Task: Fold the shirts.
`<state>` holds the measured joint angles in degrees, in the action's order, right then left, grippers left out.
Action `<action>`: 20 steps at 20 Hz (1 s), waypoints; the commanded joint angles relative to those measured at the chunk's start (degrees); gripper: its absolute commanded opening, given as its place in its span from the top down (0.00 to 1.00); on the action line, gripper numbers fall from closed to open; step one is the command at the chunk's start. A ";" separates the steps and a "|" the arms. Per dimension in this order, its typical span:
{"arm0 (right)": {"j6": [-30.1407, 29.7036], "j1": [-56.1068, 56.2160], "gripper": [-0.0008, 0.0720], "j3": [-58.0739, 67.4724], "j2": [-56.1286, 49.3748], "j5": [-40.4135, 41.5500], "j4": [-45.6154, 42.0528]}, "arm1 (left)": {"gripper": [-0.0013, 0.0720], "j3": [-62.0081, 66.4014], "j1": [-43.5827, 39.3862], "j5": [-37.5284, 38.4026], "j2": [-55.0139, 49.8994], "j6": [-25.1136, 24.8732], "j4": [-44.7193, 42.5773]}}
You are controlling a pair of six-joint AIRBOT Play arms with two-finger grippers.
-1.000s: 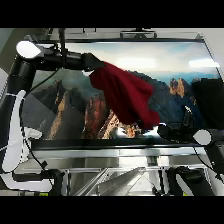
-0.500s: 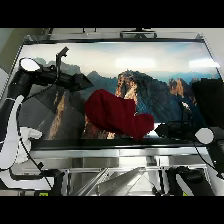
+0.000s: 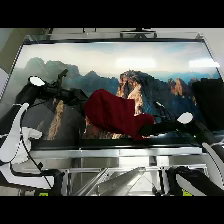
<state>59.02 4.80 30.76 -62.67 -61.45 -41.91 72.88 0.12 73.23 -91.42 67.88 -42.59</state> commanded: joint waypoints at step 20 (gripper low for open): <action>-20.48 1.77 0.96 0.35 -10.54 -6.12 15.93 | 0.84 6.93 -2.40 -0.81 -13.99 -1.88 -3.78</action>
<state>38.65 6.48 31.07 -73.19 -67.42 -26.65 78.72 -1.30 73.32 -105.21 66.54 -47.11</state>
